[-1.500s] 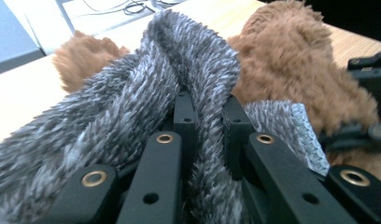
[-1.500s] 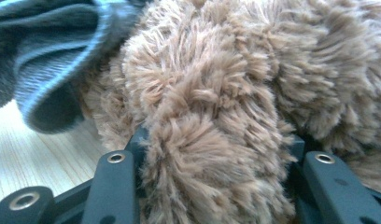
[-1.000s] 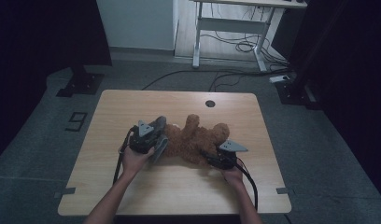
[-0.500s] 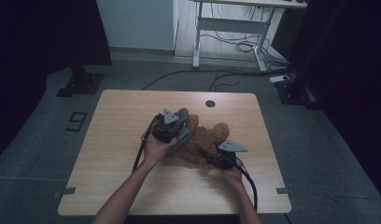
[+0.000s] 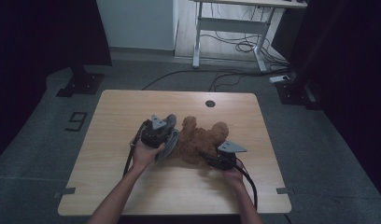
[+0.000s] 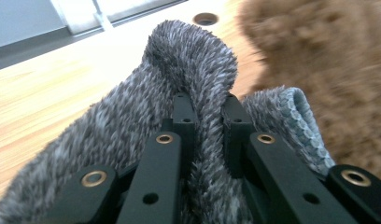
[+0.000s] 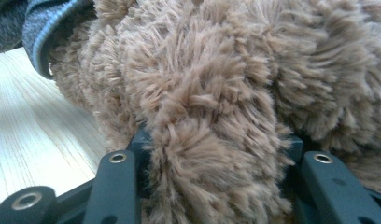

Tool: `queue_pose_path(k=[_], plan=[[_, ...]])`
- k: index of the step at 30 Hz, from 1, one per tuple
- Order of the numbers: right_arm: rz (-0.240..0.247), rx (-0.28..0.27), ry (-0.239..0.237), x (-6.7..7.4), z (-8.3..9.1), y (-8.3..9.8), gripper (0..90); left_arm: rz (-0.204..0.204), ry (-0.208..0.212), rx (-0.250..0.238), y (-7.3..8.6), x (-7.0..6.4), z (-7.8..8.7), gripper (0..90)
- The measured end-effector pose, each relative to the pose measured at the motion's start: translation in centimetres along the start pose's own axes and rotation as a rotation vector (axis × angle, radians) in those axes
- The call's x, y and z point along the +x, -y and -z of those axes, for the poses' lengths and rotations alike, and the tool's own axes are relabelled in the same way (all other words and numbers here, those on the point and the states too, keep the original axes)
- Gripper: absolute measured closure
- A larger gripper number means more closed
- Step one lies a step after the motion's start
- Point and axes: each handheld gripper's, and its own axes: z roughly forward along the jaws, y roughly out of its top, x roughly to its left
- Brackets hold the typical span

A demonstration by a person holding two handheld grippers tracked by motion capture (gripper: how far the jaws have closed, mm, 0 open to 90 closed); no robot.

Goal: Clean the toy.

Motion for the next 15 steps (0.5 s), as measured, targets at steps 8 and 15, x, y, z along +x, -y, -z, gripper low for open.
queue_pose_path(k=[8,15], plan=[[0.008,0.003,-0.011,0.0,0.1,0.1,50.0,0.042,-0.037,0.036,1.9,2.7,0.9,79.7],[-0.001,0.007,-0.009,-0.2,0.2,0.1,50.0,0.114,-0.030,0.055,3.5,4.6,1.8,79.9]])
